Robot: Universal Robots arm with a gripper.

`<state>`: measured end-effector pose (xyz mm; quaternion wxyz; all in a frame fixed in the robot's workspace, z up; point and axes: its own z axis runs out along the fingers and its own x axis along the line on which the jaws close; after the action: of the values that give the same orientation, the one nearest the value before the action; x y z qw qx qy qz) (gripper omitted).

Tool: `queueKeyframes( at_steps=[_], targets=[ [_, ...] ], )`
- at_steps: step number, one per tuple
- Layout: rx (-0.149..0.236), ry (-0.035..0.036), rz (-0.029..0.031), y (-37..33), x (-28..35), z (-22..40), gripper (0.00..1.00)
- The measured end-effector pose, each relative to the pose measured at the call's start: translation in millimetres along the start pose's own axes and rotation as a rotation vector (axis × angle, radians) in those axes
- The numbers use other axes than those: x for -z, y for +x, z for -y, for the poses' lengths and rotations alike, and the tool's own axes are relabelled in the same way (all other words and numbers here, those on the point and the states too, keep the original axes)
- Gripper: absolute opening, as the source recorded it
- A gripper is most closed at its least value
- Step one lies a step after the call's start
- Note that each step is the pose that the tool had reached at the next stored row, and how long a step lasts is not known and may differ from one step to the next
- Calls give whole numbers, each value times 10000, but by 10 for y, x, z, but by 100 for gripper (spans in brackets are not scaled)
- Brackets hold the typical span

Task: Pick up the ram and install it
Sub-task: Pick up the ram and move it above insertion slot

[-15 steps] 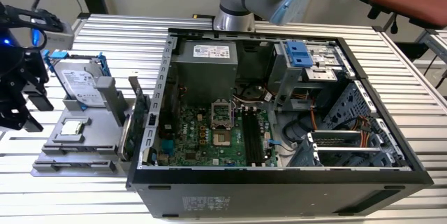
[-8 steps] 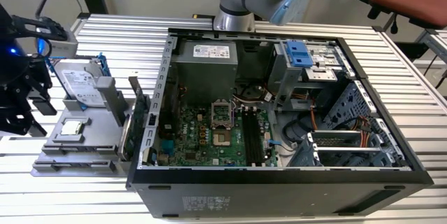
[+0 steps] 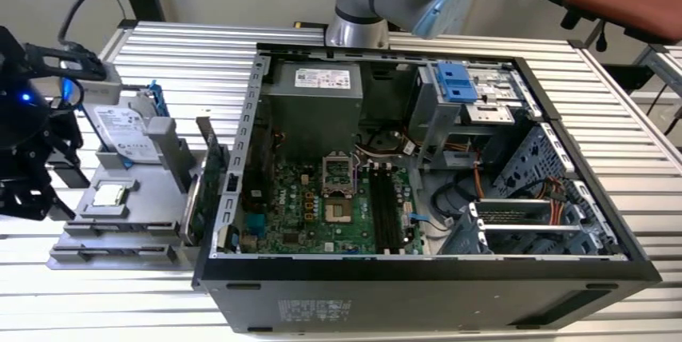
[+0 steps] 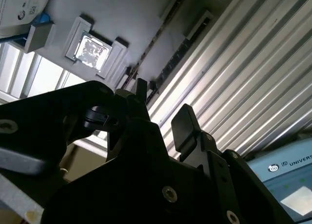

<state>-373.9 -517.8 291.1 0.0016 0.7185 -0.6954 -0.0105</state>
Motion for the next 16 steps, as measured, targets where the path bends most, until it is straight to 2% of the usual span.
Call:
queueKeyframes(
  at_steps=[4, 8, 16],
  targets=[
    [-8, 0, 0, 11, -68, 2, 100],
    [-24, 3, 3, 62, -139, 1, 100],
    [-28, 1, 2, 70, -279, 20, 100]
  ],
)
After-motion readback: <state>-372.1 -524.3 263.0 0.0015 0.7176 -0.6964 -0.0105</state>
